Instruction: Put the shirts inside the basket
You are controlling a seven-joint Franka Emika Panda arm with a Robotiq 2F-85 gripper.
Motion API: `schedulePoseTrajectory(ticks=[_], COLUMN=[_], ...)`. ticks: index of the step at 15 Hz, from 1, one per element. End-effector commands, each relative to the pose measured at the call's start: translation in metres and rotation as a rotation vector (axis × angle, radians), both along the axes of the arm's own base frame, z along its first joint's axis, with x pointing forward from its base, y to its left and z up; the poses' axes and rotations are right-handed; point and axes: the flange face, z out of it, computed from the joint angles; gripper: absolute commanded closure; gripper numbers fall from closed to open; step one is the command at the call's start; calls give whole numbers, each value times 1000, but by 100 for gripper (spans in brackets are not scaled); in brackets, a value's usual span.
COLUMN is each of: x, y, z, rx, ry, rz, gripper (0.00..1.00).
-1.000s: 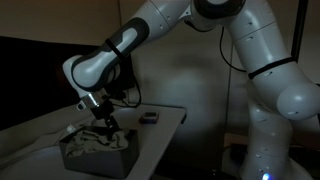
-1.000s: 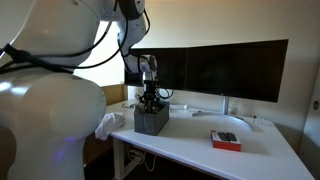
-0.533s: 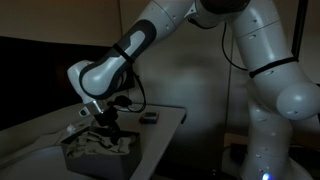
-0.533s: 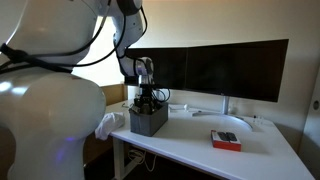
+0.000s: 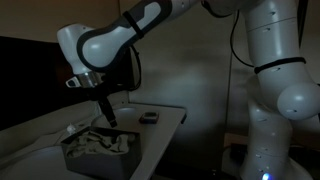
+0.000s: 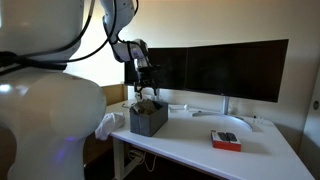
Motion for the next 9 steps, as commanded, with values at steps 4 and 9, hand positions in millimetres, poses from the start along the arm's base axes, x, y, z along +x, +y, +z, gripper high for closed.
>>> schedulePoseTrajectory(ticks=[4, 9], x=[-2, 12], y=[36, 48], z=[38, 14], rx=[88, 121], ry=[-149, -160], rz=[122, 162], gripper=[0, 0])
